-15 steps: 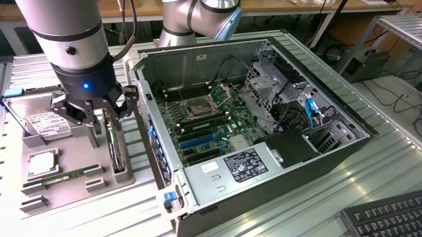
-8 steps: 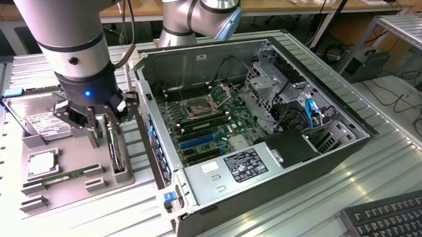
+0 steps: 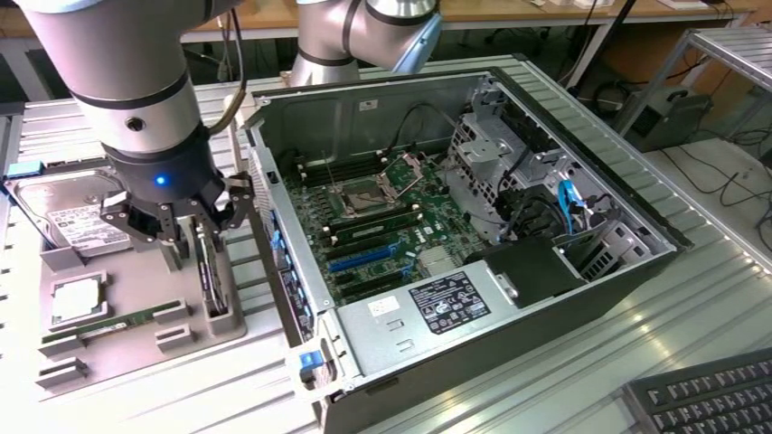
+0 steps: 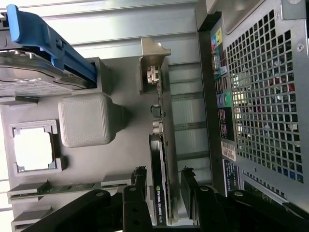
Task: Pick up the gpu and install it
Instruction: 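Pick up the gpu and move the gpu toward the slot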
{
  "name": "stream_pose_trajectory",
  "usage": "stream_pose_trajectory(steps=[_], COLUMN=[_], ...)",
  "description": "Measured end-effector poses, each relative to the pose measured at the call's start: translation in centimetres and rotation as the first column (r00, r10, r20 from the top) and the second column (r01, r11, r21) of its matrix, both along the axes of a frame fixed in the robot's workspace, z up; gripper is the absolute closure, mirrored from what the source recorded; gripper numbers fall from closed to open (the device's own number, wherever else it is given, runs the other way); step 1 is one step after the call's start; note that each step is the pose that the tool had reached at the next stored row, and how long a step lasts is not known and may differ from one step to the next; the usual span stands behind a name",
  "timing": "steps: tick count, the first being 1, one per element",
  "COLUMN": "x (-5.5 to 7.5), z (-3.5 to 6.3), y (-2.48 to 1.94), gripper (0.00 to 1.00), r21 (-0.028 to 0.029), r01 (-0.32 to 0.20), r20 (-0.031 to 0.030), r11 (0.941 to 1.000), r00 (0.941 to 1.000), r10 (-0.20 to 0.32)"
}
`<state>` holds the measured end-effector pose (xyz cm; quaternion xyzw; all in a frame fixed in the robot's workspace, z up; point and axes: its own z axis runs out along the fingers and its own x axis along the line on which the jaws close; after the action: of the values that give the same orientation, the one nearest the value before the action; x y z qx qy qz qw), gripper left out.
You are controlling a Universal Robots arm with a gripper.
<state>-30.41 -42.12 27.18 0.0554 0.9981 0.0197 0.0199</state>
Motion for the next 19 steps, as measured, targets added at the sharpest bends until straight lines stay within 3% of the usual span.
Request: stream_pose_trajectory(steps=[9,19], x=[-0.3,-0.3], z=[-0.78,-1.99], y=[0.31,0.67], gripper=[0.58,0.58], r21=[0.0079,0.0116], r01=[0.001,0.003], r20=[0.0054,0.0056], r11=[1.0000,0.9999], r00=[1.0000,1.0000], r10=[-0.001,-0.003])
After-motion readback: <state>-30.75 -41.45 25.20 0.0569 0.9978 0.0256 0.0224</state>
